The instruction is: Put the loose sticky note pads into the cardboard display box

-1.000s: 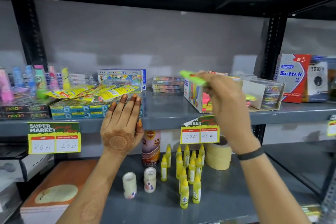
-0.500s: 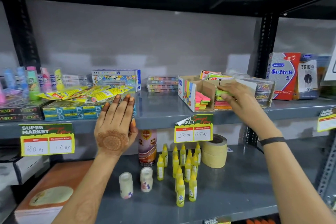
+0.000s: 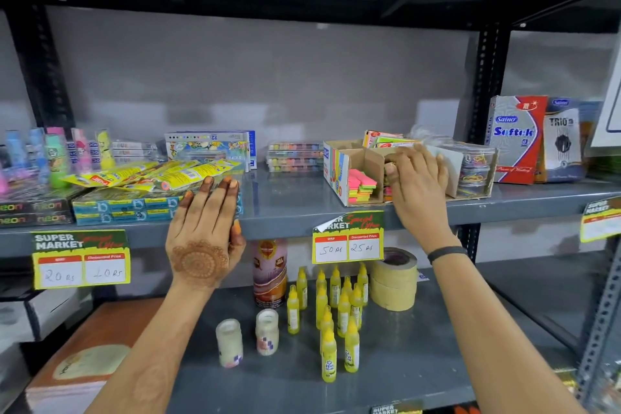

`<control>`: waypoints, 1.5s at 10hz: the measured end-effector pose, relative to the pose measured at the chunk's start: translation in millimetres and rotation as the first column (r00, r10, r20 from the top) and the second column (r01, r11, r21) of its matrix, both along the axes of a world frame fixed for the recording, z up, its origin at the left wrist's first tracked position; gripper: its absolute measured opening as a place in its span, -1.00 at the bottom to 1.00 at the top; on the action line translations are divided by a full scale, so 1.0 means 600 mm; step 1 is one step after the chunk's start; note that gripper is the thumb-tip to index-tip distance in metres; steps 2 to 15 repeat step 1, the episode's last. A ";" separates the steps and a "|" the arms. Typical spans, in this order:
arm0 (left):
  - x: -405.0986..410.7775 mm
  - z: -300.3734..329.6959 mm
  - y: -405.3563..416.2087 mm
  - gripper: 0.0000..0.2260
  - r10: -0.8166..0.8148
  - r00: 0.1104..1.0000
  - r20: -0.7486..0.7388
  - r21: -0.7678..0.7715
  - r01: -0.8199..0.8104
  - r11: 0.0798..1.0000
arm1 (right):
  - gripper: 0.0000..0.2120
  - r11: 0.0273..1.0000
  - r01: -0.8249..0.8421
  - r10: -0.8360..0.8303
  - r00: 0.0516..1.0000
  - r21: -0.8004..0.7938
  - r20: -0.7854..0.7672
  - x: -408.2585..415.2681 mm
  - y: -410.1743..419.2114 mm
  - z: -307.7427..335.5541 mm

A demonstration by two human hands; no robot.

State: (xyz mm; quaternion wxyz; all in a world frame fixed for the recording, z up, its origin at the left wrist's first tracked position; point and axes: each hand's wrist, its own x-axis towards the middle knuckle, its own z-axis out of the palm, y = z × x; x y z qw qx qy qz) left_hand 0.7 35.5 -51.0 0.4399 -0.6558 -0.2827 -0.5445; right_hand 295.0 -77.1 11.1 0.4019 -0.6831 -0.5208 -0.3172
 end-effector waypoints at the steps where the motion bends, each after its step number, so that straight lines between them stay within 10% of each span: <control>1: 0.002 0.001 -0.006 -0.56 0.002 1.000 0.016 -0.008 -0.002 1.000 | -0.45 1.000 -0.021 0.022 0.999 0.009 -0.028 0.004 0.001 -0.003; 15: 0.002 0.001 -0.006 -0.56 0.002 1.000 0.016 -0.008 -0.002 1.000 | -0.45 1.000 -0.021 0.022 0.999 0.009 -0.028 0.004 0.001 -0.003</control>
